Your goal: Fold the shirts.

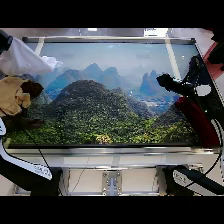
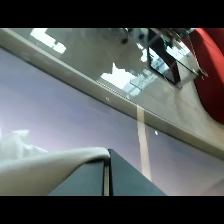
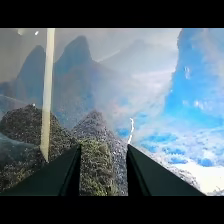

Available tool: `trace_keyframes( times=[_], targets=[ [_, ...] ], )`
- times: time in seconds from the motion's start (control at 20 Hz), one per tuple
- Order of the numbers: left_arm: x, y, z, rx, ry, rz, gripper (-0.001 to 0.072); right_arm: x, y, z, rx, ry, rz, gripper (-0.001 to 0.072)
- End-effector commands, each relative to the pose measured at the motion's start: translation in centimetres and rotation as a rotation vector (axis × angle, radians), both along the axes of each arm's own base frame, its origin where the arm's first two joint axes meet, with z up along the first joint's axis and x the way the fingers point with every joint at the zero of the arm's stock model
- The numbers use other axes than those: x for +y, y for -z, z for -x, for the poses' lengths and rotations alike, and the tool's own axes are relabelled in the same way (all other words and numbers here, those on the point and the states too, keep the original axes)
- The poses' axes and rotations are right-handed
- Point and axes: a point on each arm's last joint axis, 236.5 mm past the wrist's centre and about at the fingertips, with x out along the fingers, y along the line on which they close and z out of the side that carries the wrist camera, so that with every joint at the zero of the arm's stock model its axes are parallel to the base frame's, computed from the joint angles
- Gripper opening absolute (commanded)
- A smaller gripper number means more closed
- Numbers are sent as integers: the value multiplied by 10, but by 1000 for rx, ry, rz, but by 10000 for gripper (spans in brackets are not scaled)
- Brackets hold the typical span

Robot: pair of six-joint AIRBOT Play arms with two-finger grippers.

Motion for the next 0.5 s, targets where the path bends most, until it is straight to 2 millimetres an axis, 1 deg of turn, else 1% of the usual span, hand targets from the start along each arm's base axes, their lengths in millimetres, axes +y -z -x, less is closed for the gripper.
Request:
trace_keyframes(
  times=[0.0, 0.05, 0.1, 0.2, 0.25, 0.3, 0.4, 0.45],
  targets=[
    [-131, -55, 38, -77, 322, -189, 8, -16, -3, -8, -45, 36, 74, 340],
    [-175, -62, 51, -87, 413, -197, 8, -21, -5, -10, -56, 45, 93, 340],
    [-226, -67, 68, -91, 529, -191, 8, -24, -5, -11, -63, 48, 116, 340],
    [-321, -72, 109, -97, 758, -148, 8, -34, -3, -10, -76, 38, 211, 340],
    [-361, -73, 128, -96, 849, -128, 8, -41, -1, -10, -83, 28, 286, 340],
    [-398, -73, 146, -98, 916, -117, 8, -49, -3, -10, -96, 22, 357, 340],
    [-458, -74, 181, -103, 1017, -101, 8, -62, -12, -11, -136, 18, 477, 339],
    [-478, -72, 195, -89, 1052, -100, 8, -67, -18, -12, -159, 20, 522, 340]
  ],
)
